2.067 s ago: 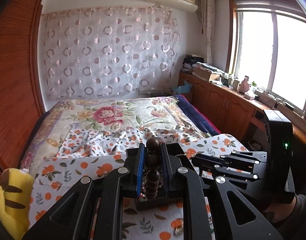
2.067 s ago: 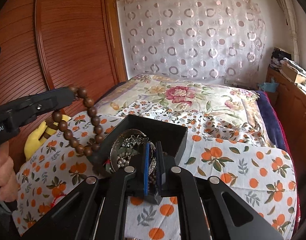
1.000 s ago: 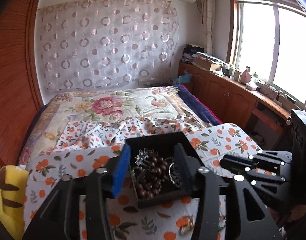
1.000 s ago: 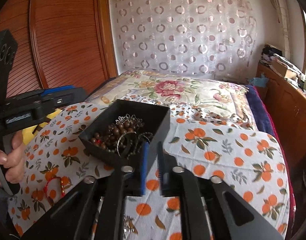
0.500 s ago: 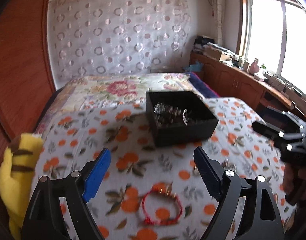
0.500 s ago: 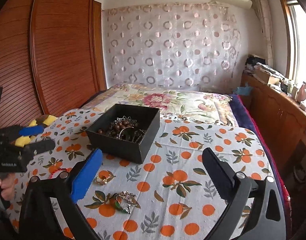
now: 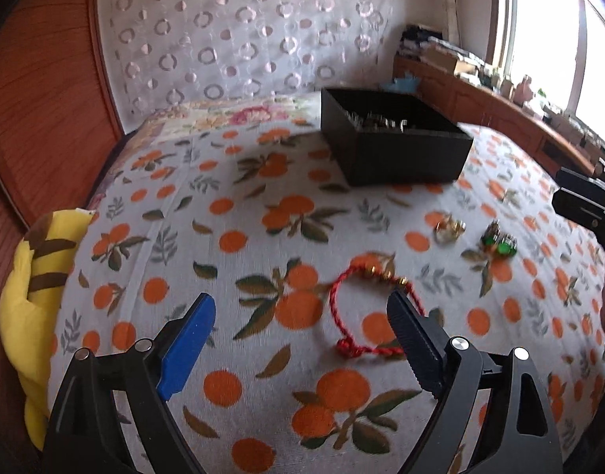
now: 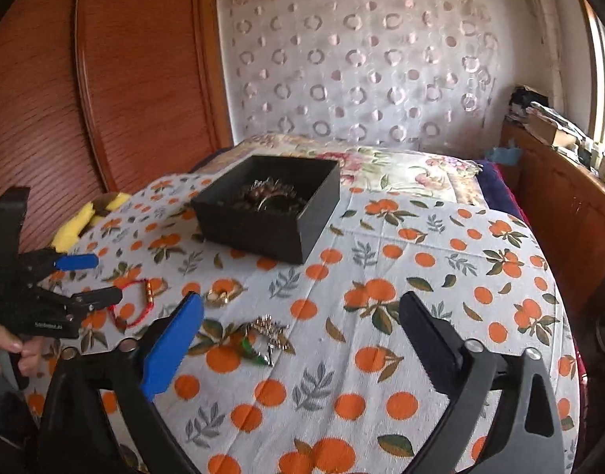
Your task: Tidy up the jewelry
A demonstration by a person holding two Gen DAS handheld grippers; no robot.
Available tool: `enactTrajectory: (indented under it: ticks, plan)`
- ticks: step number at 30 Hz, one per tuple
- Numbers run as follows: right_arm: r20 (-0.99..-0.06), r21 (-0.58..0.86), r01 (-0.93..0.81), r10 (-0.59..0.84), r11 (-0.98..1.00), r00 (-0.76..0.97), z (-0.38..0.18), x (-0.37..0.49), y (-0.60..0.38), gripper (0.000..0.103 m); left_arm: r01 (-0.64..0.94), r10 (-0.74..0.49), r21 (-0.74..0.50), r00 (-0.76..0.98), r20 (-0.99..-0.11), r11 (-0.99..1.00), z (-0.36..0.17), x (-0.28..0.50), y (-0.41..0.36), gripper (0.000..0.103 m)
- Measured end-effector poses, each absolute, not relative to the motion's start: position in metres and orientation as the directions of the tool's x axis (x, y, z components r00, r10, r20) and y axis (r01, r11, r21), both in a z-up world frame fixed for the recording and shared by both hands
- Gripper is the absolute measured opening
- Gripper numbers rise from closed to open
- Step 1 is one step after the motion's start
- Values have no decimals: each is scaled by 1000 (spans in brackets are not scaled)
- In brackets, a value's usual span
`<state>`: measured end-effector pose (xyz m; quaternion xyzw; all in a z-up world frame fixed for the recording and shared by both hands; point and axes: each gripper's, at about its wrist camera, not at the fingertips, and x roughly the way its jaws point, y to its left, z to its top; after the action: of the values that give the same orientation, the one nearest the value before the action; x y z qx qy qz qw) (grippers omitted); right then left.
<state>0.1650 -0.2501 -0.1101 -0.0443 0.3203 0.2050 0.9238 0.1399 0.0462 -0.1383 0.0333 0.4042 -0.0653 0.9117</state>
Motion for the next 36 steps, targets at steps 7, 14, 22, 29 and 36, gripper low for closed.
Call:
enactTrajectory:
  ticks: [7,14,22,29,36]
  plan:
    - [-685,33,-481,371,876,628,-125,154,-238,55,134,-84,-1,615,-784,991,-148,148,48,86]
    - [-731,38,-532,387,846,563,-138,149,-228,35,132,-63,24,610,-790,991,-151,147,44,91]
    - [-756,22,-576,391,817,524,-140,163,-202,28,128,-59,25,610,-790,991,-151,148,44,92]
    - [-787,2,-566,351,824,508,-148,173,-203,27,129,-60,24,609,-791,991,-151,148,44,93]
    - [-793,14,-617,384,787,472,-148,156,-198,13,129,-60,24,609,-791,991,-151,148,45,93]
